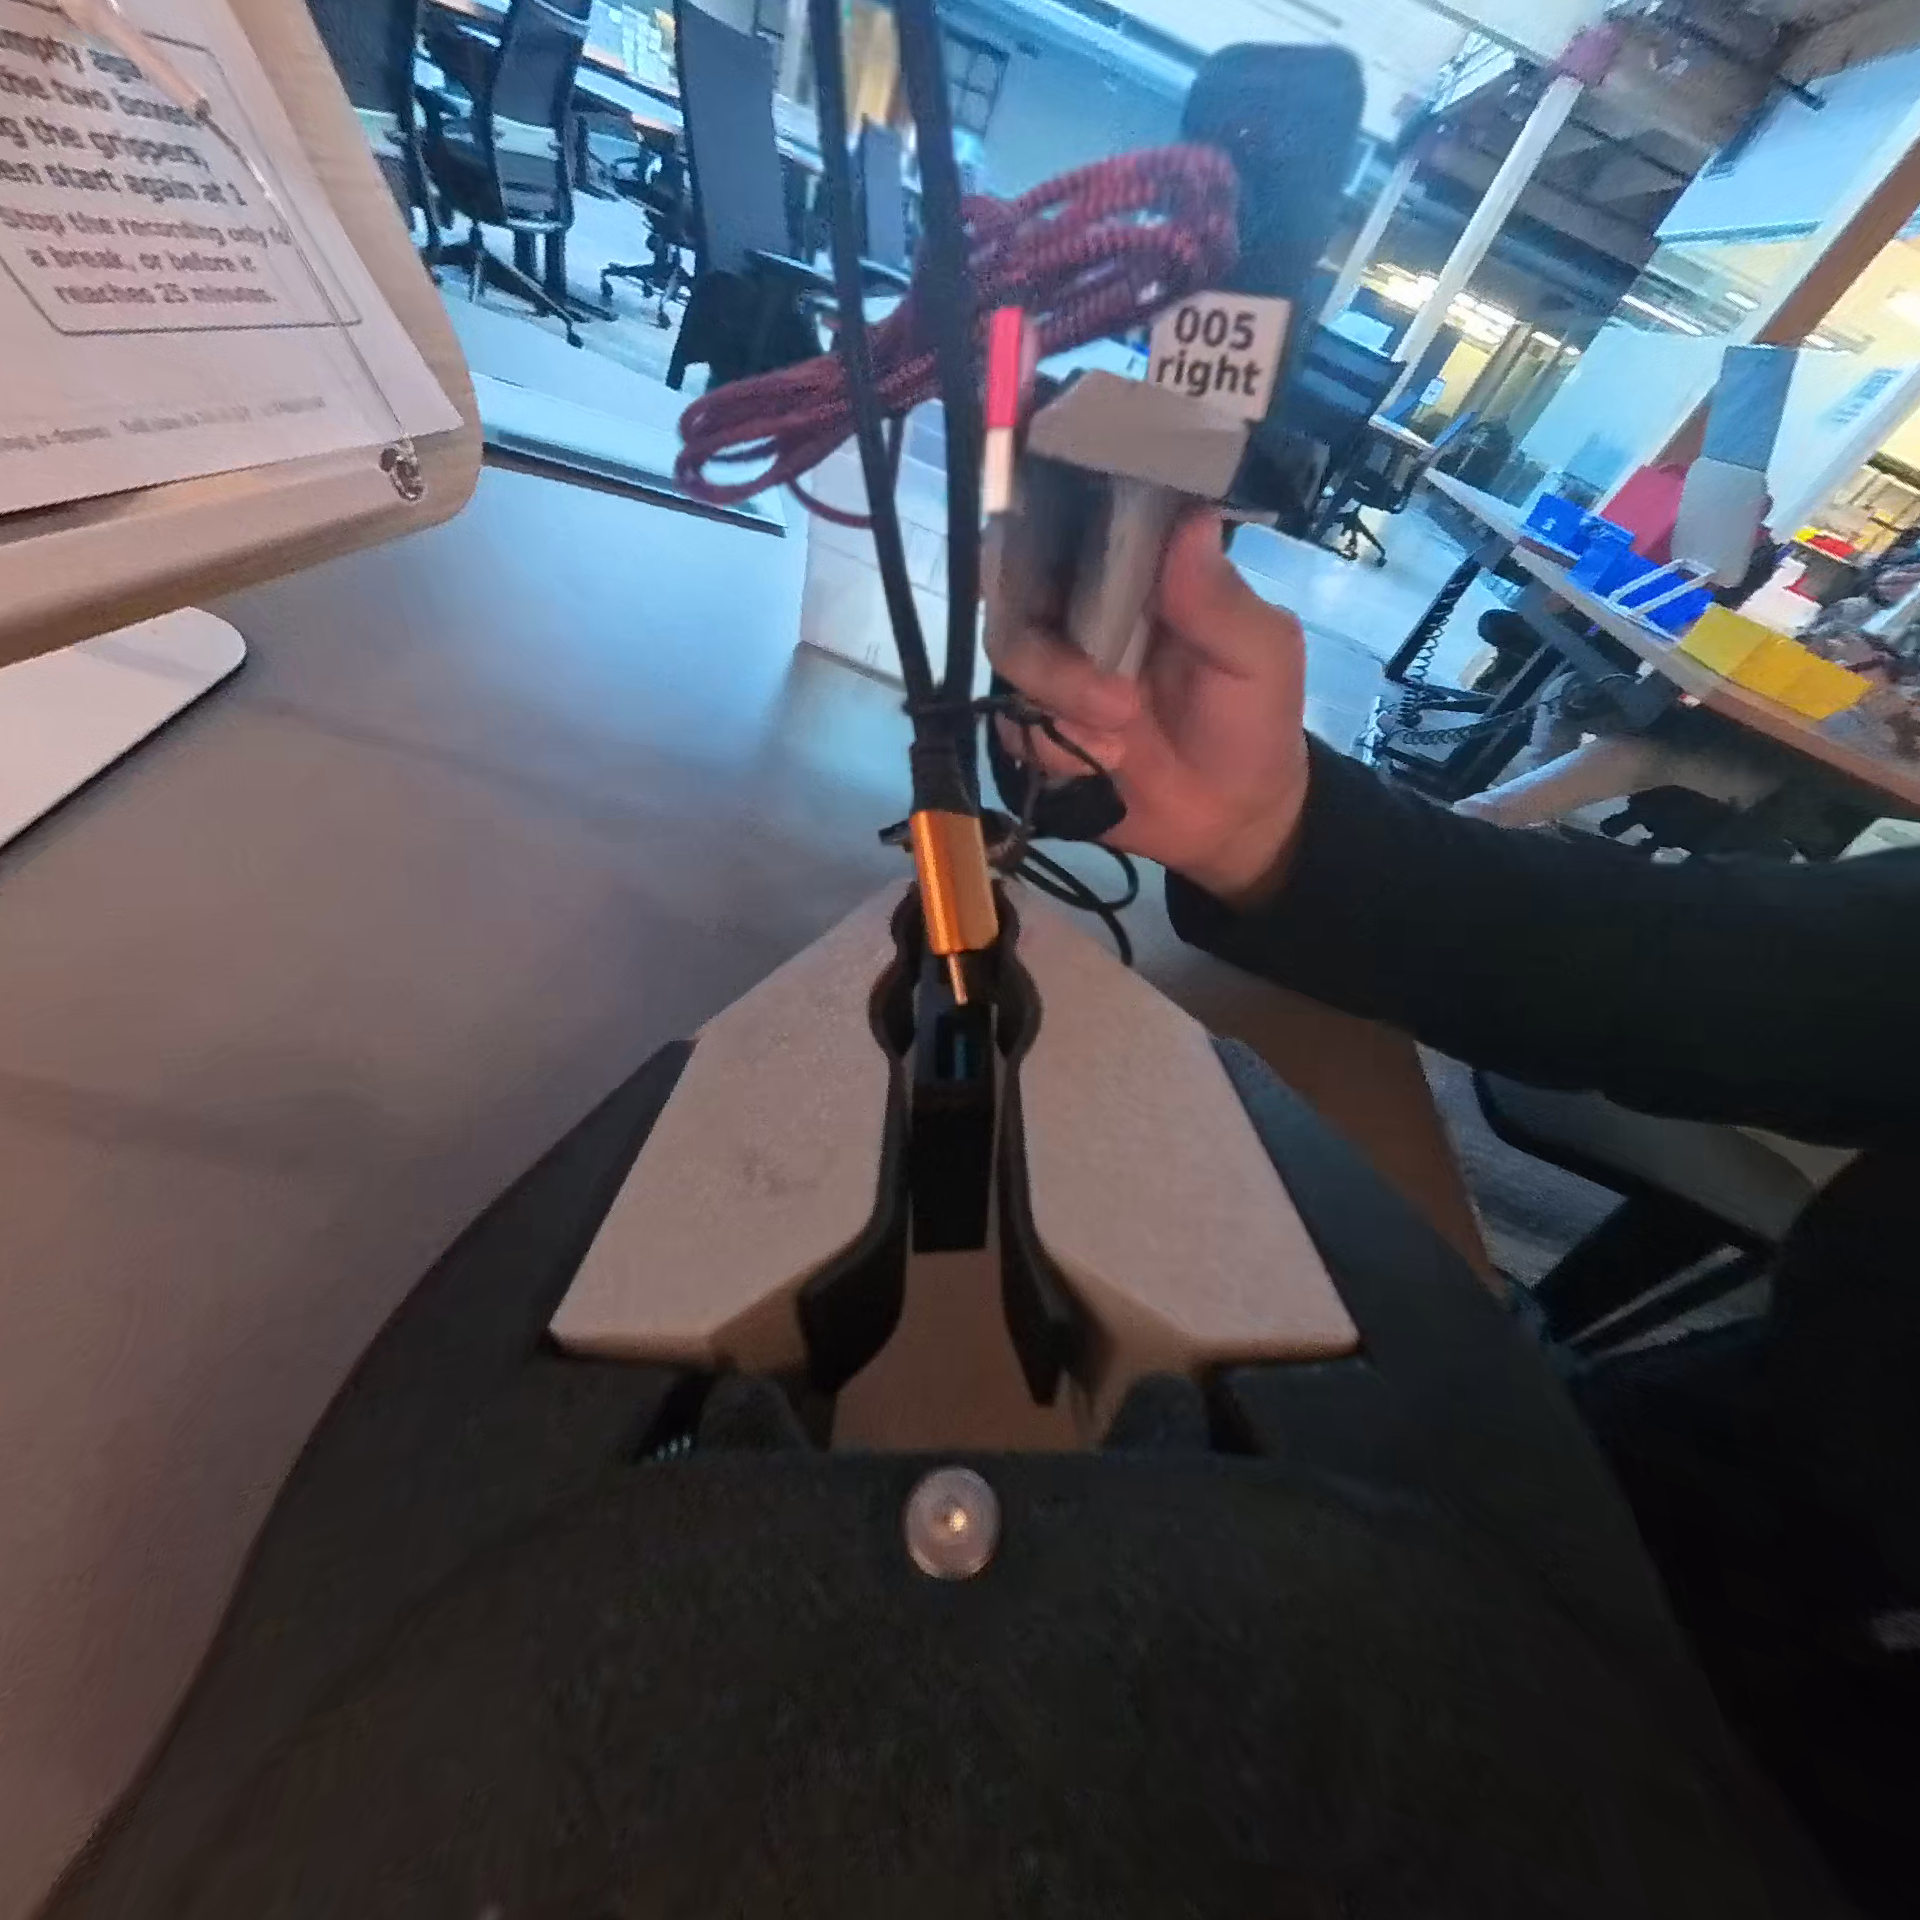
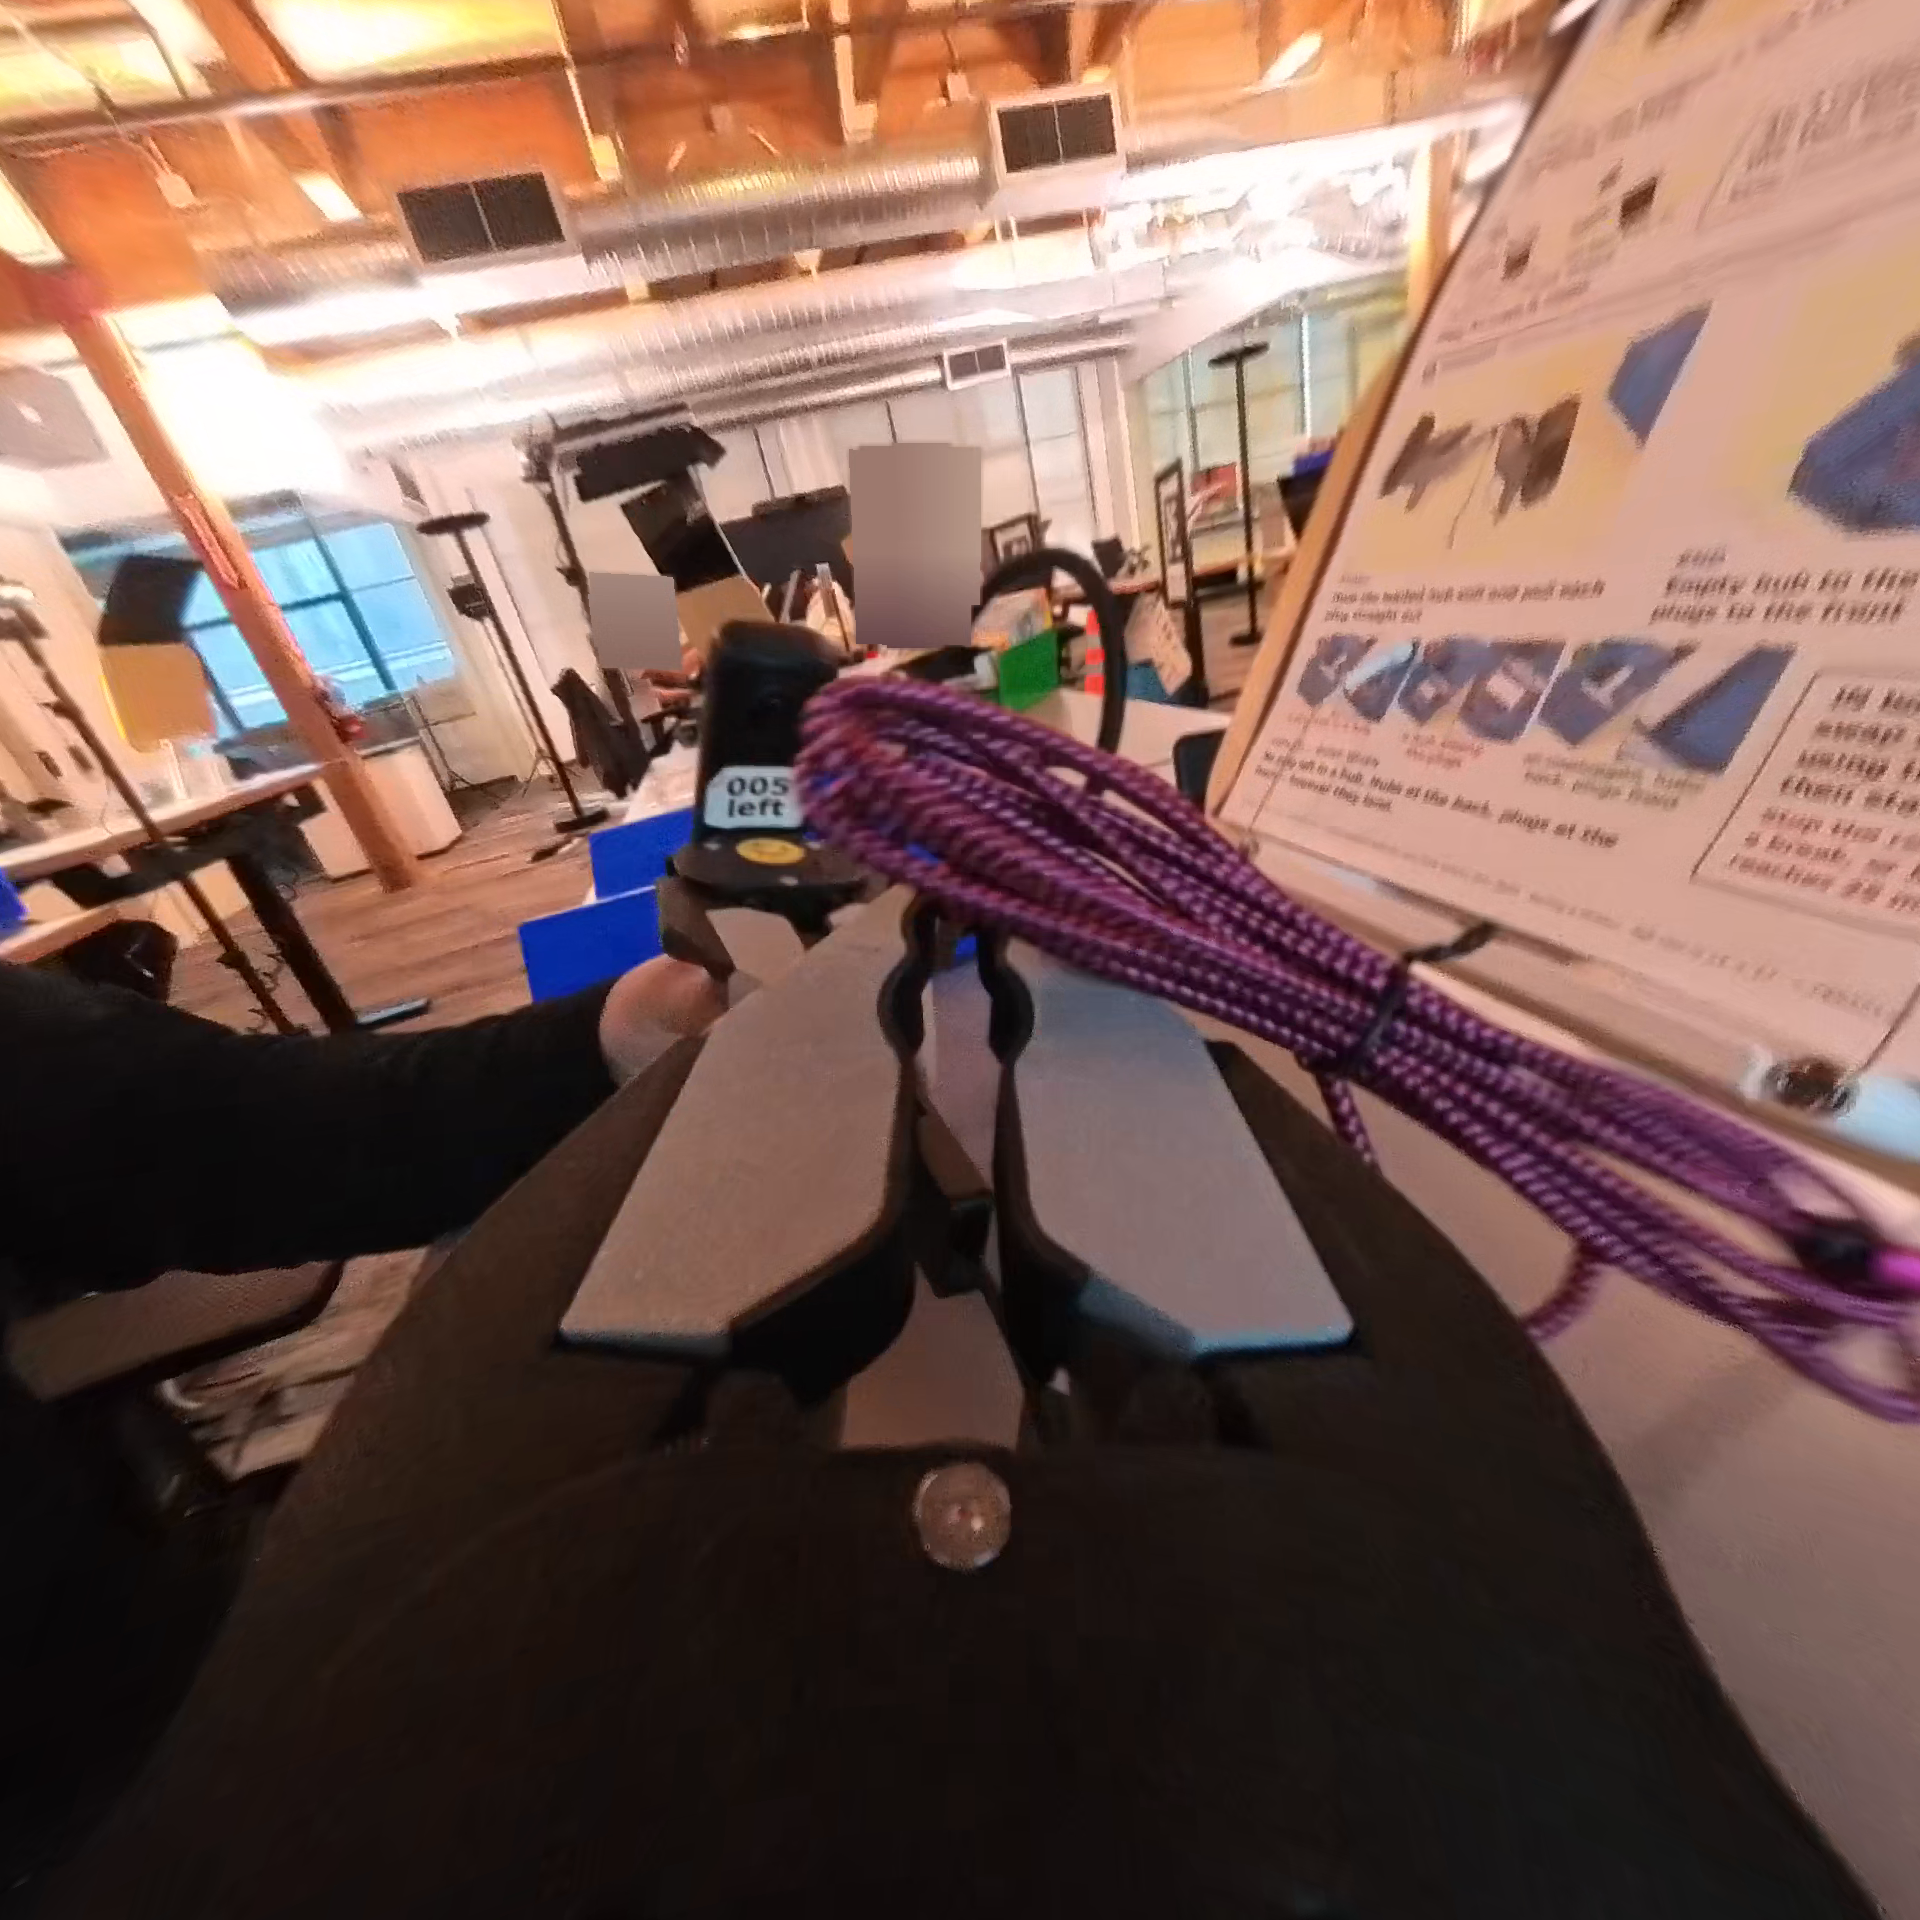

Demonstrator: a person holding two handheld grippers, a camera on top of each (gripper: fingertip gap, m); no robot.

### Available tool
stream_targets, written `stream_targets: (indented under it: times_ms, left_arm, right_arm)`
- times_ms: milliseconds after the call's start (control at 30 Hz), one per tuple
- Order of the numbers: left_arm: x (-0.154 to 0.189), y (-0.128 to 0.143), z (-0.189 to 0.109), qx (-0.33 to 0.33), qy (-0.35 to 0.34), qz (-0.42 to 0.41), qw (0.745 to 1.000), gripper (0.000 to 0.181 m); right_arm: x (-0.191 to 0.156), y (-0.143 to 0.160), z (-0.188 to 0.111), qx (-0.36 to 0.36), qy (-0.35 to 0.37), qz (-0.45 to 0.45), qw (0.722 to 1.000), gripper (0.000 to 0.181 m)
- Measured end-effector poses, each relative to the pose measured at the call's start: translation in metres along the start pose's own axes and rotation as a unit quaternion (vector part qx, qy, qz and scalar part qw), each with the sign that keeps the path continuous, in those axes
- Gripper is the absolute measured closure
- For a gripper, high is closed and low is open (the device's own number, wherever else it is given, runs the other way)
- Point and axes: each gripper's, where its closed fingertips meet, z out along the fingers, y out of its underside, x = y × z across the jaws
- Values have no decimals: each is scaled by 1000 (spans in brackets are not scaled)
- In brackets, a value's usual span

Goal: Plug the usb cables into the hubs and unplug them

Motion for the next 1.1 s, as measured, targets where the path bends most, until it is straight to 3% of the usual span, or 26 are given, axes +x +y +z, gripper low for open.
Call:
stream_targets:
  times_ms: [100,200,300,567,733,933,1100]
  left_arm:
    - [-8,8,0,-29,-29,22,999,172]
    - [-8,20,6,-64,-32,29,997,173]
    - [-22,51,7,-168,-84,78,979,173]
    - [-28,23,-8,-99,-117,87,984,173]
    - [-23,11,-11,-70,-109,86,988,173]
    - [-19,10,-9,-68,-108,96,987,173]
    - [-18,10,-8,-66,-106,93,988,173]
  right_arm:
    - [-10,-27,-13,52,-2,5,999,178]
    - [-23,-77,-36,129,-20,51,990,177]
    - [-34,-135,-69,228,-48,96,968,179]
    - [-91,-182,-105,85,0,29,996,178]
    - [-87,-164,-174,-68,126,36,989,176]
    - [-59,-90,-268,-211,276,135,928,175]
    - [-49,-29,-296,-287,289,224,885,173]
